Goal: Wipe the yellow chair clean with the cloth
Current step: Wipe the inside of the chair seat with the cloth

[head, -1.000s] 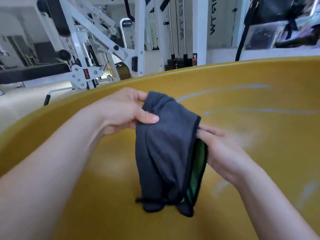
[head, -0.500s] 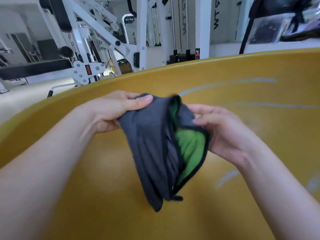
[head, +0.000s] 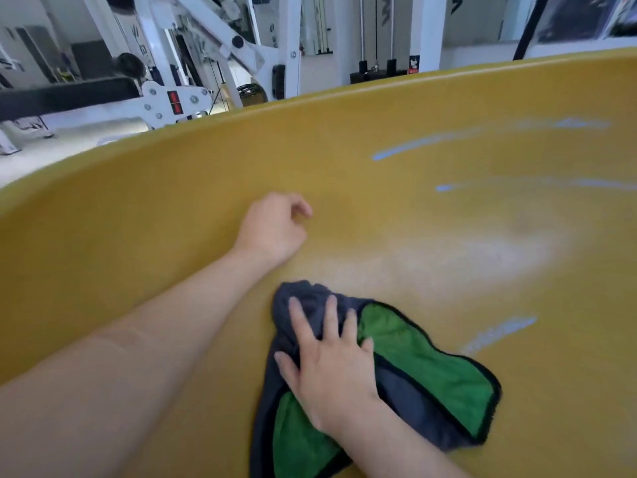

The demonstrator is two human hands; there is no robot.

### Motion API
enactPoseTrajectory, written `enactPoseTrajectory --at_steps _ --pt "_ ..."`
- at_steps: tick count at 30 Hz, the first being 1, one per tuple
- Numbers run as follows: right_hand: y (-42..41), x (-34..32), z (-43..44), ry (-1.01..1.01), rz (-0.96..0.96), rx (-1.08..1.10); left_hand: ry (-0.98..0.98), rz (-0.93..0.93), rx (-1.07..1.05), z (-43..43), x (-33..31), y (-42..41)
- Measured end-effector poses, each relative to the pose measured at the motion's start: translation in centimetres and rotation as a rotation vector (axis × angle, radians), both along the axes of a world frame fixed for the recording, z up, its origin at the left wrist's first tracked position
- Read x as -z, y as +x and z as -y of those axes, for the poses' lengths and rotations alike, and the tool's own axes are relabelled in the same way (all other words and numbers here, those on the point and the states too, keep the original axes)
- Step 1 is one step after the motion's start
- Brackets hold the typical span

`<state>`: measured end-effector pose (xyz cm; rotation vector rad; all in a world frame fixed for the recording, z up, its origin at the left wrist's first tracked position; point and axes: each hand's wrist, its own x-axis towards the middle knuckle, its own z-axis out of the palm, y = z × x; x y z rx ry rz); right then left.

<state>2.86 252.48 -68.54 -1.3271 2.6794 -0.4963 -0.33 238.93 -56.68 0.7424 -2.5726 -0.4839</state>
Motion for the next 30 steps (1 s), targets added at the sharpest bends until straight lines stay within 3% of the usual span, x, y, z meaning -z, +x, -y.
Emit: enactPoseTrajectory --at_steps 2,4,6,8,10,11,13,15,16,18,19,21,22,23,25,28,30 --pt "-1.5 1.2 -0.3 -0.194 -0.258 -0.171 -0.331 -0.012 0.013 1.4 -2.5 -0.8" --pt "-5.7 1.6 -1.1 -0.218 -0.409 -0.235 -0.578 0.002 -0.016 2.9 -4.7 -1.7" --pt "-11.1 1.4 -1.2 -0.228 -0.448 -0.027 -0.658 0.035 -0.093 4.8 -6.4 -2.6" --pt "-13.0 0.3 0.6 -0.334 -0.302 0.314 -0.638 0.07 -0.154 6.3 -7.3 -3.4" --pt "-10.1 -1.0 4.3 -0.475 -0.164 0.488 -0.646 0.059 -0.181 6.8 -7.5 -3.8" --pt "-7.8 -1.3 6.1 -0.557 -0.152 0.458 -0.647 0.022 -0.191 6.8 -7.3 -3.9" --pt "-4.2 -1.4 8.5 -0.613 -0.25 0.152 -0.648 -0.063 -0.201 6.8 -6.8 -3.9" --pt "-6.5 -2.2 8.6 -0.538 -0.481 -0.194 -0.681 -0.104 -0.187 7.2 -6.5 -3.7" --pt "-9.4 -2.8 8.2 -0.501 -0.63 -0.267 -0.693 -0.113 -0.18 7.4 -6.3 -3.7" --pt "-15.6 -5.0 7.3 -0.526 -0.77 -0.109 -0.693 -0.126 -0.171 7.6 -6.3 -3.8" --pt "-17.8 -6.7 7.1 -0.628 -0.717 0.099 -0.685 -0.136 -0.171 7.6 -6.2 -3.9" --pt "-18.5 -9.4 9.2 -0.878 -0.385 0.561 -0.662 -0.172 -0.183 7.5 -6.1 -4.2" --pt "-16.9 -10.1 11.3 -0.944 -0.257 0.685 -0.649 -0.192 -0.193 7.4 -6.0 -4.3" --pt "-14.8 -10.7 13.5 -0.983 -0.227 0.681 -0.642 -0.206 -0.205 7.5 -6.0 -4.2" --pt "-10.9 -10.4 16.3 -0.978 -0.368 0.395 -0.635 -0.219 -0.208 7.7 -6.0 -3.8" --pt "-14.4 -10.5 13.6 -0.754 -0.701 0.002 -0.645 -0.214 -0.214 7.9 -6.0 -3.5" --pt "-19.9 -12.7 10.1 -0.657 -0.862 0.091 -0.625 -0.208 -0.227 7.7 -6.0 -3.8"
